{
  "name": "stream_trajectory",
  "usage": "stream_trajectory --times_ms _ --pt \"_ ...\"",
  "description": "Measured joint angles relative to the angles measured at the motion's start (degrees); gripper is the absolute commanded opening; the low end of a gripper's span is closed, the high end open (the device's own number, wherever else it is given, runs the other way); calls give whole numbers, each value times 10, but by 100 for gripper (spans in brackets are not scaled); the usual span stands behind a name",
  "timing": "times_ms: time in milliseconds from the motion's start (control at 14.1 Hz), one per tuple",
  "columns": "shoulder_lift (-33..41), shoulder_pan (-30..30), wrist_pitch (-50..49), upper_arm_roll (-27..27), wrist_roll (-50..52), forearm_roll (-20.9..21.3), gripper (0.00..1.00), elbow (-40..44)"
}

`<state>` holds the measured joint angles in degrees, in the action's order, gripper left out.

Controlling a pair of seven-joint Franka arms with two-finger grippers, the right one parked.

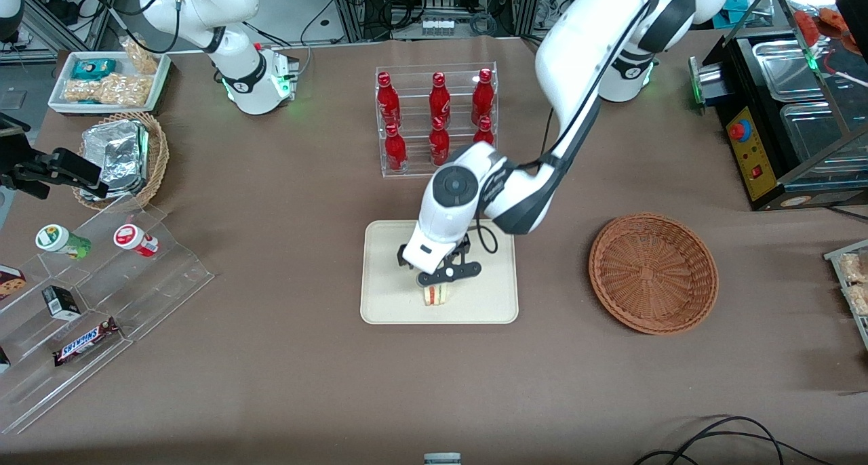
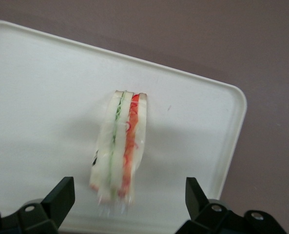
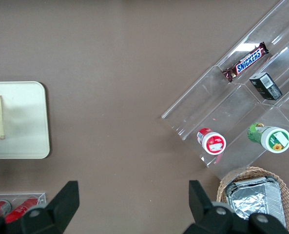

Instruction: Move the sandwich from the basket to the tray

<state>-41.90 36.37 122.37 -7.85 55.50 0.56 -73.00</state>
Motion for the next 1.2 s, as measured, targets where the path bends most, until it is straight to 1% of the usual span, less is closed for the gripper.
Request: stream_trajectory --times_ms 283,424,566,778,1061,1202 --pt "126 -18 -156 15 -11 2 100 -24" --pt "154 -39 -224 26 -27 3 100 -43" --pt "163 -75 -241 31 -44 3 100 -69" --pt "202 -140 -243 33 -152 3 100 -142" --pt "308 -235 -260 35 -307 3 100 -249" --pt "356 -279 -296 36 -380 3 100 -272"
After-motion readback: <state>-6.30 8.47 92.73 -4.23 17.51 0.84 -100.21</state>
